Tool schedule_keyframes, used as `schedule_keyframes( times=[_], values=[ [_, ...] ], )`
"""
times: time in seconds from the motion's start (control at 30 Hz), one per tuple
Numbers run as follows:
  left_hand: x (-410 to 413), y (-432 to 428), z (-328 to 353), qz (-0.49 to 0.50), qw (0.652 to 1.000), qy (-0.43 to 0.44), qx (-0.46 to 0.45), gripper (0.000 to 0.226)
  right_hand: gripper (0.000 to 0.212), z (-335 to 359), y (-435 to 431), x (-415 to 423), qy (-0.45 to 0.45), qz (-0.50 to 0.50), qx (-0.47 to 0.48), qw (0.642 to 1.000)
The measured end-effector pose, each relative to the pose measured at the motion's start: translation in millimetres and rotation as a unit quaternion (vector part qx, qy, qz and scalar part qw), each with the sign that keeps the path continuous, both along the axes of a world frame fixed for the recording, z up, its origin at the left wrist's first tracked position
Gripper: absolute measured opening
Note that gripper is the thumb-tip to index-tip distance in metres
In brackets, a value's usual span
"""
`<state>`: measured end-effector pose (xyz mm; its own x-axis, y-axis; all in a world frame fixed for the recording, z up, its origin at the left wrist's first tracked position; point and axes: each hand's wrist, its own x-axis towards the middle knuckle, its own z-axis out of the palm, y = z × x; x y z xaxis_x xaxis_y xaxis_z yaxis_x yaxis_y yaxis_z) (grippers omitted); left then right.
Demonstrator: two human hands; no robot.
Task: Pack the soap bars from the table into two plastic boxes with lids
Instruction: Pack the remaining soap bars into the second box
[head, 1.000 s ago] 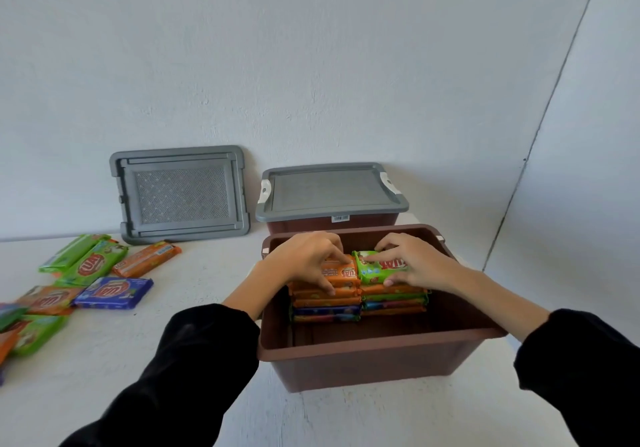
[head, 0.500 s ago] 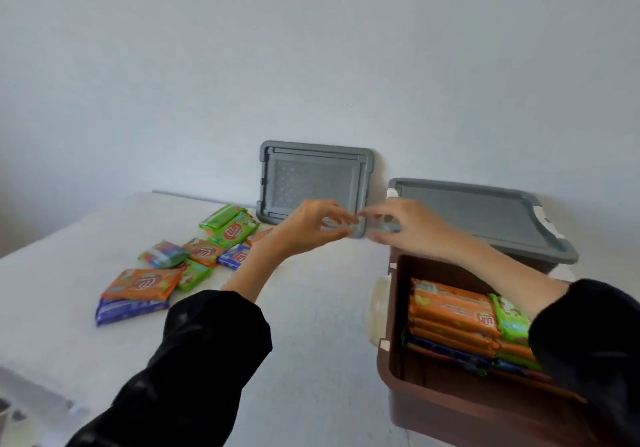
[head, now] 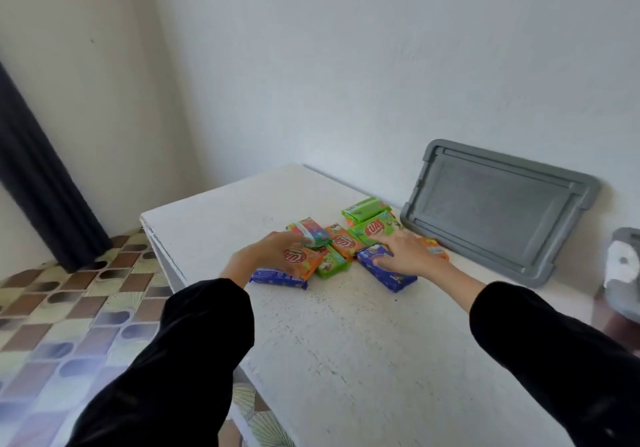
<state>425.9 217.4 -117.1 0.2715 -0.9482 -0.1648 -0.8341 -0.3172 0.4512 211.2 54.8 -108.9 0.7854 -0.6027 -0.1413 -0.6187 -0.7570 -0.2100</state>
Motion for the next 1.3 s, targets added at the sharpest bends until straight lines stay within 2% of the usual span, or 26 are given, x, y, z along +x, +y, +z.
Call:
schedule_keyframes(
  times=[0.13,0.3,0.4,0.43,0.53,0.63,0.73,0.83,0.93,1.1,1.3],
  values=[
    [14,-5,-8,-0.025,0.999,-0.024,0.027,0.069,0.064,-27,1,10,0.102,-0.029,-0.012,0.994],
    [21,-10,-17,-0.034,0.990,-0.129,0.045,0.071,0.057,-42,4,9,0.089,-0.035,-0.012,0.995],
    [18,-11,-22,-0.028,0.983,-0.182,0.029,0.090,0.061,-34,5,5,0.113,-0.022,-0.009,0.993],
    [16,-12,-23,-0.031,0.982,-0.185,0.022,0.095,0.063,-30,6,4,0.121,-0.018,-0.006,0.993],
    [10,-10,-23,-0.036,0.992,-0.125,0.005,0.081,0.067,-22,9,2,0.130,-0.021,-0.015,0.991],
    [7,-8,-24,-0.041,0.992,-0.117,-0.009,0.075,0.070,-19,16,3,0.110,-0.020,-0.051,0.992],
    [1,-7,-22,-0.029,0.988,-0.147,-0.026,0.073,0.081,-14,19,0,0.061,-0.069,-0.011,0.996],
    [-9,-6,-18,-0.026,0.984,-0.172,-0.046,0.071,0.089,-9,23,-9,0.073,-0.084,0.009,0.994],
    [-27,-9,0,-0.042,0.984,-0.158,-0.067,0.069,0.087,4,22,-25,0.072,-0.084,0.002,0.994],
    [-80,-35,55,-0.097,0.976,-0.134,-0.142,0.064,0.076,70,15,-78,0.003,-0.107,-0.017,0.994],
    [-178,-74,117,-0.234,0.935,-0.153,-0.218,0.066,0.077,144,34,-188,-0.050,-0.161,-0.052,0.984]
  ],
)
